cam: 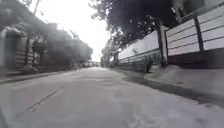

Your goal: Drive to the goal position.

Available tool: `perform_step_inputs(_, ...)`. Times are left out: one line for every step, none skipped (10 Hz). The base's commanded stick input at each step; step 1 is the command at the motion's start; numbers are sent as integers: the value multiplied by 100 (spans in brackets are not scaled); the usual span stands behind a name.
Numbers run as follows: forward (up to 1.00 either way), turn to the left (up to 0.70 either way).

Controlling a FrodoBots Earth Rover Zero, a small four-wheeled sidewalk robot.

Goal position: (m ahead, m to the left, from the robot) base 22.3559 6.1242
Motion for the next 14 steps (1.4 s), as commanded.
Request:
perform_step_inputs(70, 0)
perform_step_inputs(70, 0)
perform_step_inputs(70, 0)
perform_step_inputs(70, 0)
perform_step_inputs(70, 0)
perform_step_inputs(70, 0)
perform_step_inputs(70, 0)
perform_step_inputs(70, 0)
perform_step_inputs(70, 0)
perform_step_inputs(70, 0)
perform_step_inputs(70, 0)
perform_step_inputs(70, 0)
perform_step_inputs(70, 0)
perform_step_inputs(70, -3)
